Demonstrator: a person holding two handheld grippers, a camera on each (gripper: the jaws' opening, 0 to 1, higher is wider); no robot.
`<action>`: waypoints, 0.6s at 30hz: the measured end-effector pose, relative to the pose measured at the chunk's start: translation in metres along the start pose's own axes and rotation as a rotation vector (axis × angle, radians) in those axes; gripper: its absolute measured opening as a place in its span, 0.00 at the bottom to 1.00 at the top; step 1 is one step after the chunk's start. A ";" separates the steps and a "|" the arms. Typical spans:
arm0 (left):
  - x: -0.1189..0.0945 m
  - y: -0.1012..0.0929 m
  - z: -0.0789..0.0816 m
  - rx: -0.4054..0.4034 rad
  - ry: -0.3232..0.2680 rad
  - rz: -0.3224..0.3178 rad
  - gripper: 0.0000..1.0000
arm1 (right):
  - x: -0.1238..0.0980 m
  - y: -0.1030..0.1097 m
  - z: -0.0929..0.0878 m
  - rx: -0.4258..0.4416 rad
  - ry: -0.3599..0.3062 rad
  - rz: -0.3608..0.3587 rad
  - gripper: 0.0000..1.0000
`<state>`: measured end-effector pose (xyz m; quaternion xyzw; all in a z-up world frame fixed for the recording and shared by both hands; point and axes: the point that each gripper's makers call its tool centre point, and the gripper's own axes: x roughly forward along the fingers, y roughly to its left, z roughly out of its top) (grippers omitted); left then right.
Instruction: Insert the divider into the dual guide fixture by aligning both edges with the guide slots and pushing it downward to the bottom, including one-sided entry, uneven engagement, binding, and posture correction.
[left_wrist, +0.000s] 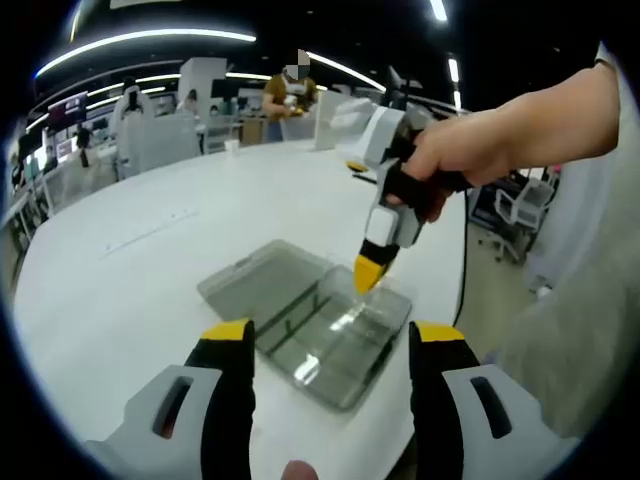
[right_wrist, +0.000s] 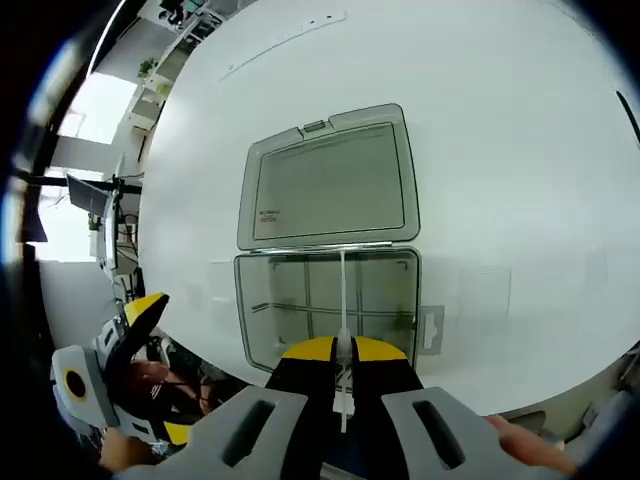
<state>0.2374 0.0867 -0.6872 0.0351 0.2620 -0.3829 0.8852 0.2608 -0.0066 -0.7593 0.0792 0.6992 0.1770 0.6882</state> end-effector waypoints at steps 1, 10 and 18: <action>0.000 0.000 0.000 -0.002 0.001 0.000 0.60 | 0.000 0.000 0.000 0.006 0.000 0.007 0.00; 0.000 0.003 -0.001 -0.011 0.002 0.006 0.60 | 0.005 0.000 0.000 -0.005 0.003 0.008 0.00; 0.001 0.005 -0.001 -0.015 0.002 0.008 0.59 | 0.007 -0.002 0.000 -0.009 0.006 -0.002 0.00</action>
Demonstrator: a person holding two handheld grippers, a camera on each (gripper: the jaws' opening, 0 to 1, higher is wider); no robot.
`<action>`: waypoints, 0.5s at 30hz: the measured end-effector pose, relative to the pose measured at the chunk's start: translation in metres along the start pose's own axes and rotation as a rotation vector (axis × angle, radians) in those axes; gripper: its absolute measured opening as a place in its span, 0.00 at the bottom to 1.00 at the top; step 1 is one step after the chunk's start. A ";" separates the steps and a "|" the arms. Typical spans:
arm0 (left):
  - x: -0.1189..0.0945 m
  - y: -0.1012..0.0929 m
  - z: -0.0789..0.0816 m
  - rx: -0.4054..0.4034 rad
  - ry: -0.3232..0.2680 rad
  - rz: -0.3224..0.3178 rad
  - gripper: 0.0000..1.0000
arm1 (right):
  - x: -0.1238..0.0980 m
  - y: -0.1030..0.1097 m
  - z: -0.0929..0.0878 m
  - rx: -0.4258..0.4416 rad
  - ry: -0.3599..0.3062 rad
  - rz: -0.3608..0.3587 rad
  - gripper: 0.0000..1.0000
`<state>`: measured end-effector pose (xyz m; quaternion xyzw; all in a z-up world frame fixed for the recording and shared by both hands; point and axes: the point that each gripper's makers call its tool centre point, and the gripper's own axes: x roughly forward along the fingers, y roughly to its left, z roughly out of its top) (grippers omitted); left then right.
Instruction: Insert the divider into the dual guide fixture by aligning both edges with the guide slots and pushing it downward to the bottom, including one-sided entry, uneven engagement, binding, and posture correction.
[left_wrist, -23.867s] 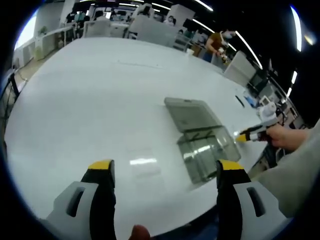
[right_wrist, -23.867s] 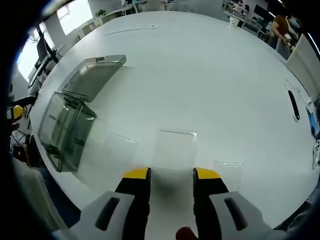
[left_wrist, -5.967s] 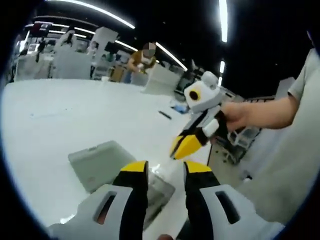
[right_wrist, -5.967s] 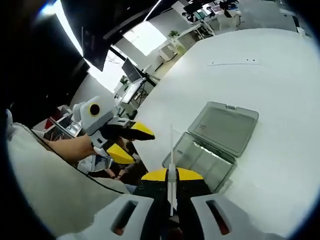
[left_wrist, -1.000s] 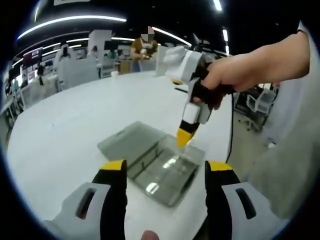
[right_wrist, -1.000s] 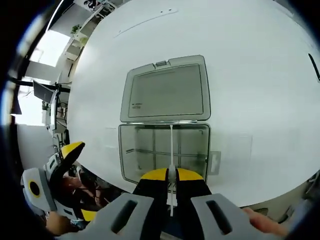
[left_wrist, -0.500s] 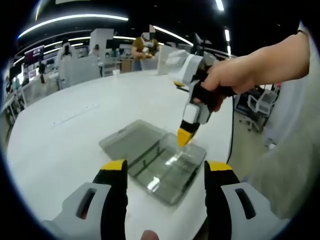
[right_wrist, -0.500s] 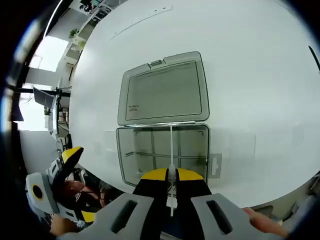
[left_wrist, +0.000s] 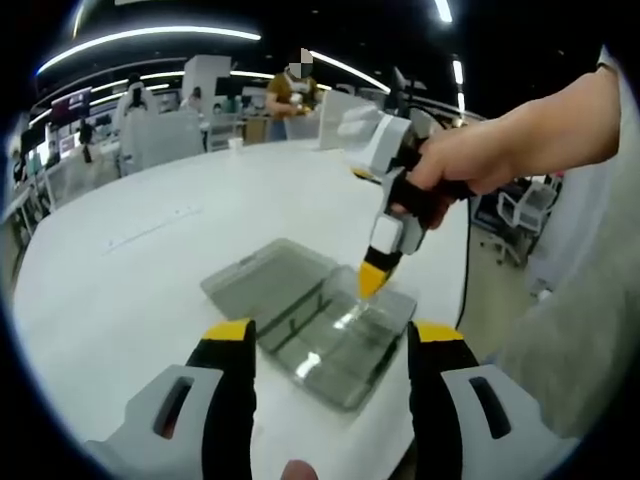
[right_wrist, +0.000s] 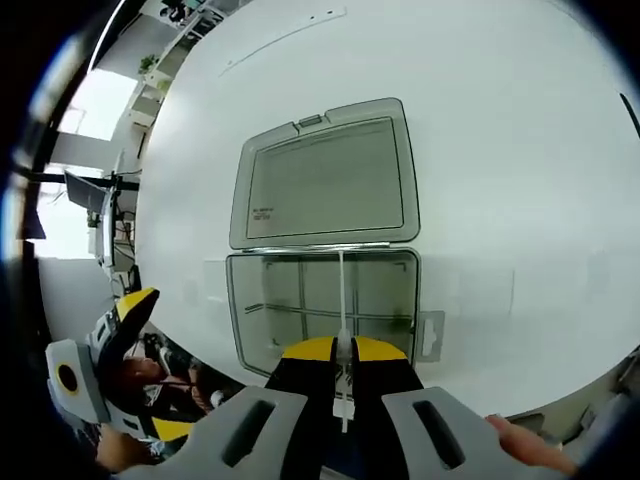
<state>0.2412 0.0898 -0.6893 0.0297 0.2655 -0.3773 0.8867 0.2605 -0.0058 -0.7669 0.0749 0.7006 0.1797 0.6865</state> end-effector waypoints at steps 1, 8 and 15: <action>0.000 0.000 0.000 0.000 0.000 0.001 0.59 | 0.000 0.000 0.000 0.000 0.000 0.000 0.00; 0.000 0.002 0.000 -0.003 -0.001 0.003 0.59 | 0.002 -0.001 0.002 -0.002 -0.001 -0.006 0.00; -0.001 0.003 0.000 -0.006 -0.005 0.005 0.59 | 0.003 0.000 0.003 0.015 0.001 0.002 0.00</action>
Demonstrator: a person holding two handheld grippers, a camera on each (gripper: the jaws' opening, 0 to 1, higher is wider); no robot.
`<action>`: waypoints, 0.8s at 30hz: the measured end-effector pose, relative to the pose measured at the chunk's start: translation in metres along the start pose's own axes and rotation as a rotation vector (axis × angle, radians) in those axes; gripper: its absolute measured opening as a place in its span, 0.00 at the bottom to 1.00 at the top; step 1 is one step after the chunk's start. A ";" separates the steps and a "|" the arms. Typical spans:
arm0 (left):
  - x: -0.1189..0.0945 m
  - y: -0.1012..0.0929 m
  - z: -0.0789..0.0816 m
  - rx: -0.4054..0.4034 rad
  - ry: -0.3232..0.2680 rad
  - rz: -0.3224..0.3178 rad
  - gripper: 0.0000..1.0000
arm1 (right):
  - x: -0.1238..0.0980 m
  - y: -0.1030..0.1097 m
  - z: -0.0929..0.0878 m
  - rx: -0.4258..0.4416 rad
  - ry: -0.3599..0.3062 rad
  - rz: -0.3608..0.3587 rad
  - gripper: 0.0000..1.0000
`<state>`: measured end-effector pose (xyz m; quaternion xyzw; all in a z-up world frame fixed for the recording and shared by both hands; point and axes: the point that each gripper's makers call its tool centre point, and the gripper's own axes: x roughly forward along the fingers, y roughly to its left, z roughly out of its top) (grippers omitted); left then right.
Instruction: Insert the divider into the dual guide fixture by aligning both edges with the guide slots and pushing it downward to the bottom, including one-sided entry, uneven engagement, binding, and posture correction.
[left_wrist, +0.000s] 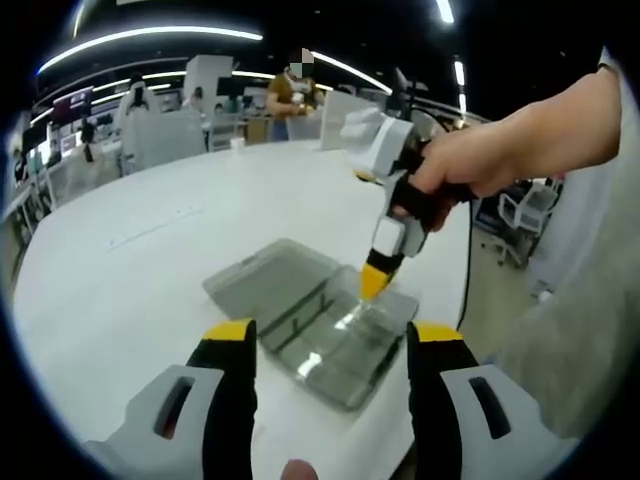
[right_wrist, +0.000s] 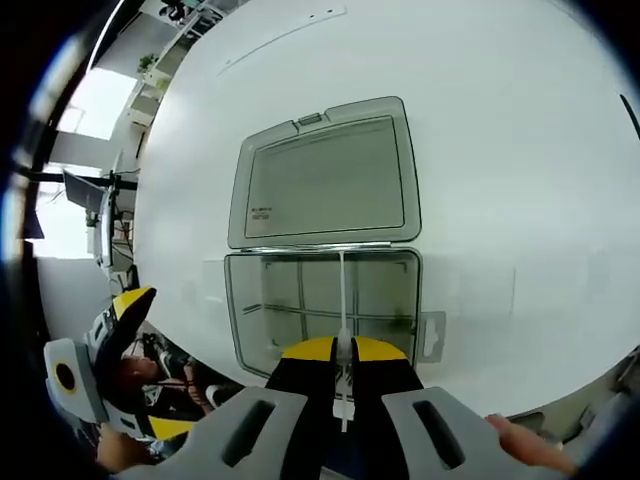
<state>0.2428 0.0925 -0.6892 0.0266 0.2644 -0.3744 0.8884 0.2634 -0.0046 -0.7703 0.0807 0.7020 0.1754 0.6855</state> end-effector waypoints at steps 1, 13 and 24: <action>0.000 0.000 0.000 0.002 0.001 0.001 0.59 | 0.000 0.000 -0.001 -0.003 0.001 -0.004 0.00; -0.001 0.001 -0.001 -0.006 -0.001 0.005 0.58 | 0.001 0.001 -0.003 0.005 0.002 0.002 0.00; -0.001 0.003 -0.002 -0.008 0.004 0.006 0.58 | 0.003 -0.001 -0.005 -0.008 0.007 -0.010 0.00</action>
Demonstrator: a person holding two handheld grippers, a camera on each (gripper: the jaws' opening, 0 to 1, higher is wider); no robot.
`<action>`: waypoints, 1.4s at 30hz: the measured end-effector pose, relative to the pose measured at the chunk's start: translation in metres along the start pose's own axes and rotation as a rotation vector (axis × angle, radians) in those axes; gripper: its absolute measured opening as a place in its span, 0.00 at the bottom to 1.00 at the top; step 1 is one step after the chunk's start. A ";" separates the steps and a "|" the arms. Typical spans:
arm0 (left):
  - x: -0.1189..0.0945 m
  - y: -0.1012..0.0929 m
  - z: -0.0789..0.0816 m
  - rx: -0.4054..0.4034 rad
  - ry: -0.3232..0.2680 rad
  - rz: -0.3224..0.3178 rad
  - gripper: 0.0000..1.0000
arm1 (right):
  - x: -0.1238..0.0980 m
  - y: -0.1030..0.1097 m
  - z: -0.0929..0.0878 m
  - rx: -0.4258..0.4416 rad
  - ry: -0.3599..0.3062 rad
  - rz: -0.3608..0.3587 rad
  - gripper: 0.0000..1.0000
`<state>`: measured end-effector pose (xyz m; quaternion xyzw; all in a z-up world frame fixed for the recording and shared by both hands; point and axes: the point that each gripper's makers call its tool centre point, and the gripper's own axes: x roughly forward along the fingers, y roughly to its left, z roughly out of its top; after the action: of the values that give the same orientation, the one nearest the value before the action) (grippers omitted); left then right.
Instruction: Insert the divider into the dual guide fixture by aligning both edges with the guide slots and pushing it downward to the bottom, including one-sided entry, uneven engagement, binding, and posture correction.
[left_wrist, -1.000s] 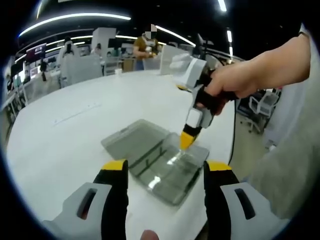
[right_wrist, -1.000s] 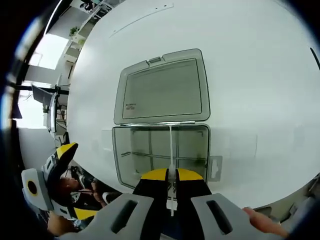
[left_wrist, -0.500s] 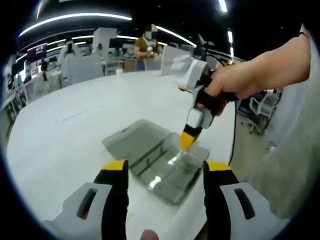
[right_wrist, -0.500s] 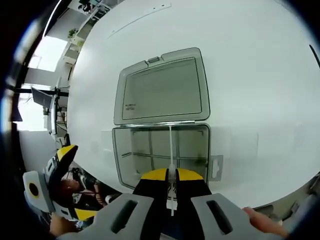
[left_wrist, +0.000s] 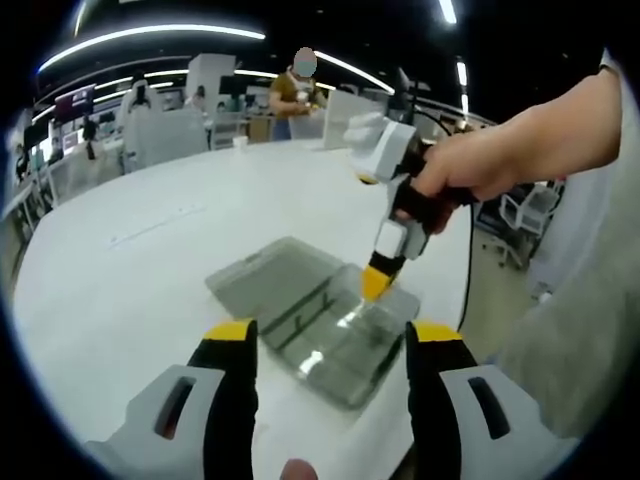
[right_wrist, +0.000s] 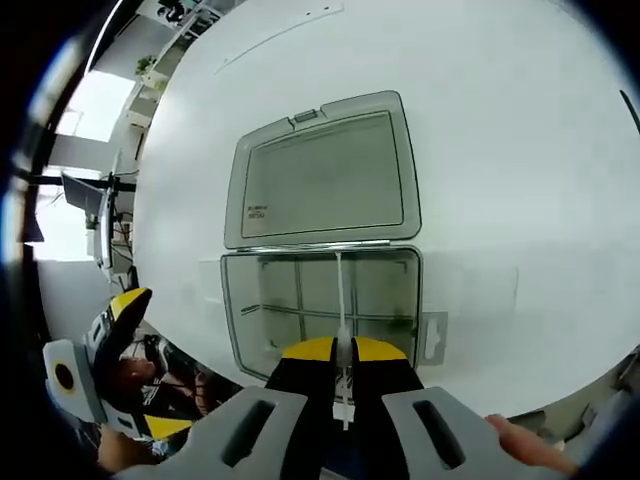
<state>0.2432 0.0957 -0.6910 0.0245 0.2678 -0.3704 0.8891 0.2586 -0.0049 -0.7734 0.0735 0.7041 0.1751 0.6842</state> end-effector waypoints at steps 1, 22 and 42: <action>0.000 0.000 0.000 -0.001 -0.001 0.000 0.58 | 0.000 0.000 0.000 -0.002 0.000 -0.001 0.00; 0.000 0.003 0.004 -0.005 -0.011 0.003 0.57 | 0.001 -0.002 0.003 -0.037 0.008 -0.033 0.00; 0.001 0.004 0.005 -0.010 -0.012 0.006 0.56 | 0.004 -0.002 0.001 -0.014 0.019 -0.022 0.00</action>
<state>0.2482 0.0966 -0.6877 0.0186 0.2641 -0.3665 0.8920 0.2598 -0.0049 -0.7774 0.0592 0.7101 0.1732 0.6798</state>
